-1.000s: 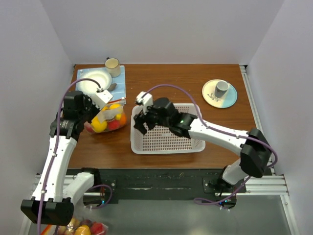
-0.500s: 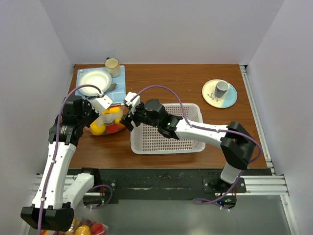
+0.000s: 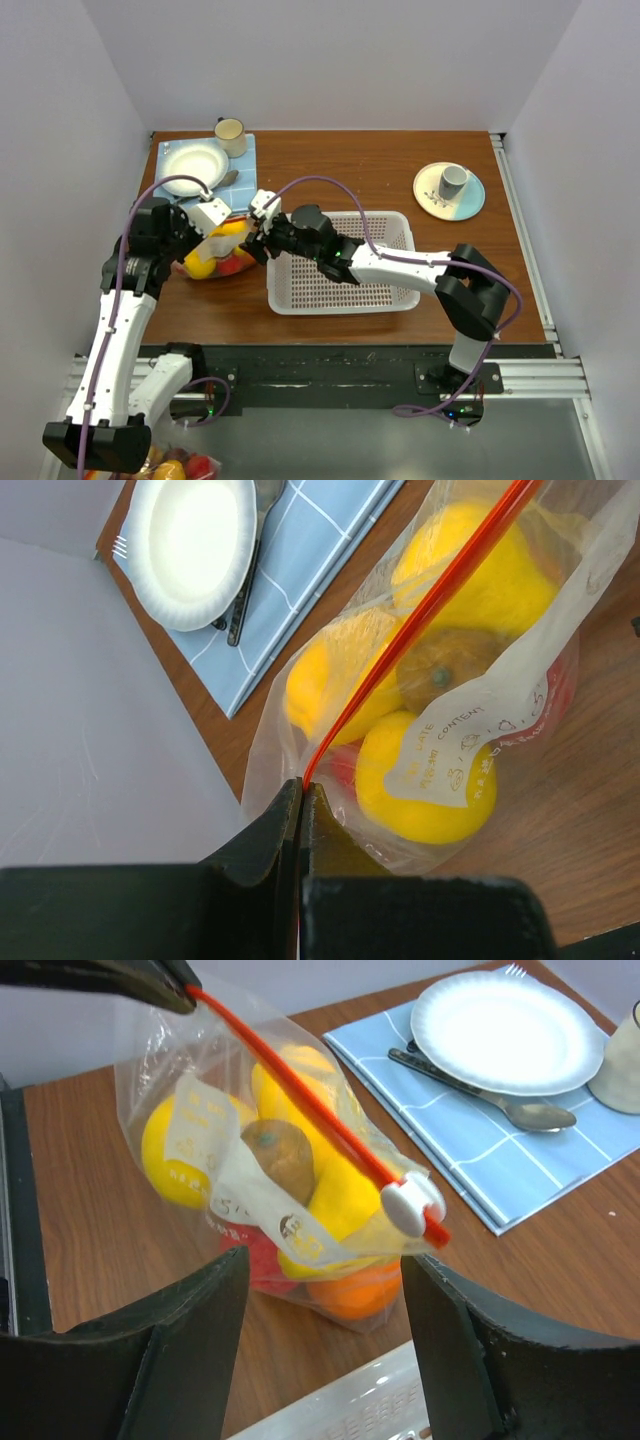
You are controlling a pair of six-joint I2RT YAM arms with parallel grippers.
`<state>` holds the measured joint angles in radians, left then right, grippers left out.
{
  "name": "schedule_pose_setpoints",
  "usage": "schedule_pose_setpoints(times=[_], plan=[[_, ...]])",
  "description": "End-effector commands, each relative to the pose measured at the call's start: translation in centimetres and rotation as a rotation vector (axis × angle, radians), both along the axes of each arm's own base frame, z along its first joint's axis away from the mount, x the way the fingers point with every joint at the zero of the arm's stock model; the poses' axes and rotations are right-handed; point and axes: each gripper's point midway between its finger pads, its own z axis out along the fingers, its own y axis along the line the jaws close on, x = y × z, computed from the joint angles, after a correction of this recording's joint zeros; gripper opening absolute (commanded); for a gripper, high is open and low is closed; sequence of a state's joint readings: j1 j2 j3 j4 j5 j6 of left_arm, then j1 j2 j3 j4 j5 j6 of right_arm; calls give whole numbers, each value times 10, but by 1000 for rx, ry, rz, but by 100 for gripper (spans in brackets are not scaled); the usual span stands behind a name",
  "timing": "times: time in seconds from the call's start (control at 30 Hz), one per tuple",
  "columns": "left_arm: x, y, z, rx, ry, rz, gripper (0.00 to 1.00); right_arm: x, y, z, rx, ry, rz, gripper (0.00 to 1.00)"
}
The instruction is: Open the zip-top bag and remove the fake food
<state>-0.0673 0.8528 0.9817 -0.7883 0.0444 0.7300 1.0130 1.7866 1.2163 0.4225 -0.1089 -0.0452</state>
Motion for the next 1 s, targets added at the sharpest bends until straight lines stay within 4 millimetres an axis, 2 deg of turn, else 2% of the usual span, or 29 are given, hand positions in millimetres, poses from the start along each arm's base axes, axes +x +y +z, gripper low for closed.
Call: schedule_pose_setpoints(times=[0.0,0.07,0.13,0.17,0.2,0.3,0.37,0.4,0.47,0.5,0.57,0.6,0.7,0.73,0.83,0.97], plan=[[4,1,5,1,-28,-2,0,4,1,59,145,-62,8,64],[3,1,7,1,-28,0,0,8,2,57,152,-54,4,60],[2,1,9,3,-31,1,0,9,3,56,155,-51,11,50],[2,2,10,6,-34,4,0,8,5,57,157,-51,21,45],[1,3,11,10,-36,5,0,6,7,57,152,-47,33,32],[3,4,13,10,-39,12,0,2,9,58,147,-40,62,12],[5,2,17,3,-45,12,0,-2,9,59,146,-38,80,3],[6,1,18,-8,-43,14,0,-3,9,58,139,-32,84,1],[7,-4,22,-31,-41,-1,9,-9,9,62,153,-4,101,0],[8,-7,23,-51,-37,-3,24,-10,8,62,153,1,106,0],[9,-19,28,-110,-25,-39,45,-15,7,67,164,13,124,0],[9,-26,29,-160,-14,-41,60,-17,8,68,167,16,132,0],[3,-57,34,-321,41,-118,74,-22,9,71,169,36,160,0],[-1,-71,36,-379,55,-173,76,-24,10,72,171,40,169,0],[-5,-87,32,-448,56,-234,78,-30,11,73,171,60,195,0],[-2,-96,36,-475,40,-295,77,-34,10,73,155,77,212,1]])
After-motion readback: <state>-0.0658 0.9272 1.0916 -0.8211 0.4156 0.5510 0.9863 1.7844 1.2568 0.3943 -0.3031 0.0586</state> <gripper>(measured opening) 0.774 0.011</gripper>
